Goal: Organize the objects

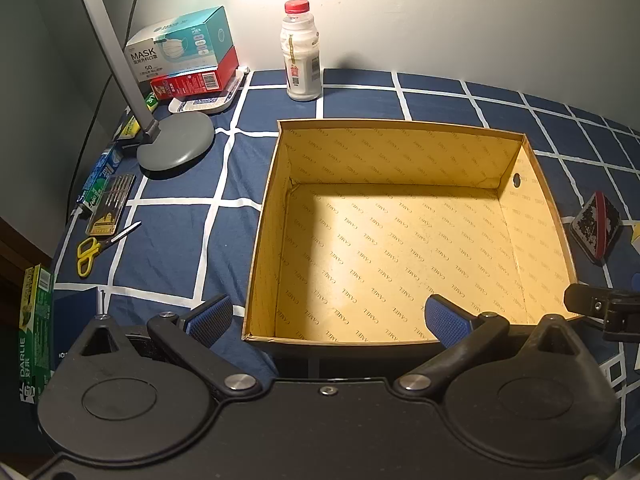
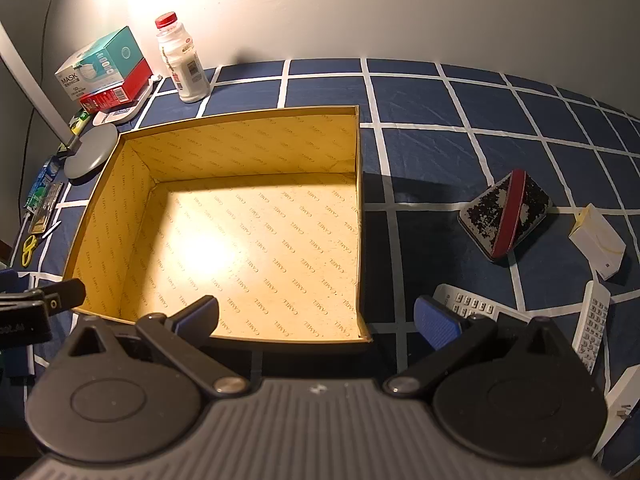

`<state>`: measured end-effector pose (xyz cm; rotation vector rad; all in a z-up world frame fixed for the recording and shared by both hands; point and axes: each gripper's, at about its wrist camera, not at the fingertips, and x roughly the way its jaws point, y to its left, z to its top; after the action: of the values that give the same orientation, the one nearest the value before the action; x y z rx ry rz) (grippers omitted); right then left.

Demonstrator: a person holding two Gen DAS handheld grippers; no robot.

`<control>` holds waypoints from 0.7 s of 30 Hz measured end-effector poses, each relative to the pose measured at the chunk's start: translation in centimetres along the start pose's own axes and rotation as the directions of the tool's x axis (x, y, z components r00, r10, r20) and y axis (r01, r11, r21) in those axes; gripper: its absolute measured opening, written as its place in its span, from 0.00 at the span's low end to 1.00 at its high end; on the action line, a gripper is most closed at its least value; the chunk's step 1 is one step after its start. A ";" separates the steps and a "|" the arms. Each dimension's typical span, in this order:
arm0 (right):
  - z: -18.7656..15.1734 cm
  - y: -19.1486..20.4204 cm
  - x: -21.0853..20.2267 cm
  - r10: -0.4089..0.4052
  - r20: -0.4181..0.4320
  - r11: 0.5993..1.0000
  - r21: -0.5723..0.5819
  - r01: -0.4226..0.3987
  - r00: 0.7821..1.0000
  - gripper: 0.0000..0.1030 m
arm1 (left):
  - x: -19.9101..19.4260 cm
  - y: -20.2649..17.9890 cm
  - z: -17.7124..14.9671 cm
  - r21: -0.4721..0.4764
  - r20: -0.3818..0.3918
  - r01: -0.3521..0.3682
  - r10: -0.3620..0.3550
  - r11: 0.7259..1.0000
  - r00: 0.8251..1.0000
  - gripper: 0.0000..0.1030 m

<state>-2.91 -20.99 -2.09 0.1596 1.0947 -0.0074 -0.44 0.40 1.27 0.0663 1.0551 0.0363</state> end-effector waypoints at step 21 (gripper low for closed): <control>-0.1 -0.1 0.0 0.001 0.004 1.000 -0.001 -0.001 1.000 1.00 | 0.3 0.0 0.1 0.004 -0.002 0.008 -0.008 1.000 1.000 1.00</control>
<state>-3.00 -21.08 -2.18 0.1592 1.0908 -0.0057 -0.23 0.41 1.00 0.0656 1.0571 0.0267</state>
